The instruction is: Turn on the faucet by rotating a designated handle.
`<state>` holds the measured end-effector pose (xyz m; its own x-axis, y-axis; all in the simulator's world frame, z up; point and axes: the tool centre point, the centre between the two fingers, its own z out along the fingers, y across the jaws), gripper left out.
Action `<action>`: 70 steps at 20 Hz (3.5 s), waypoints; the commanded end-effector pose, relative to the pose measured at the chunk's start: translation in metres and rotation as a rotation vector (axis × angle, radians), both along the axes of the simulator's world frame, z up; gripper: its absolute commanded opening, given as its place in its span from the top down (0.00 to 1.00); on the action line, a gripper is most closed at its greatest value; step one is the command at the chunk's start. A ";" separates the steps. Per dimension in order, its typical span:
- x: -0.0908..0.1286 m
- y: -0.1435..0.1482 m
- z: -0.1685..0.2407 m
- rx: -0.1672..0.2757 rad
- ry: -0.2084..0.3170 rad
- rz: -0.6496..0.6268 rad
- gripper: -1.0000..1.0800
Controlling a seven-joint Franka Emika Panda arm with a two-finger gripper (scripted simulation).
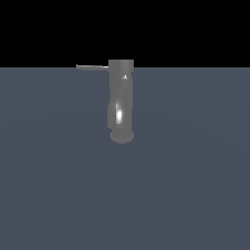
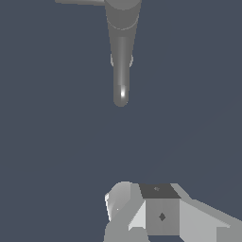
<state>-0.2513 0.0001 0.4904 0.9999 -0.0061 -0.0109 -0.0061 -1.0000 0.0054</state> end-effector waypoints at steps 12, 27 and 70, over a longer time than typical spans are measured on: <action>-0.008 0.009 -0.003 -0.037 0.031 0.022 1.00; 0.023 0.015 -0.002 -0.024 0.025 -0.100 1.00; 0.266 0.088 -0.094 0.011 0.017 -1.090 1.00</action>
<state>0.0070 0.0851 0.4027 0.4893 -0.8715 -0.0313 -0.8719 -0.4897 0.0051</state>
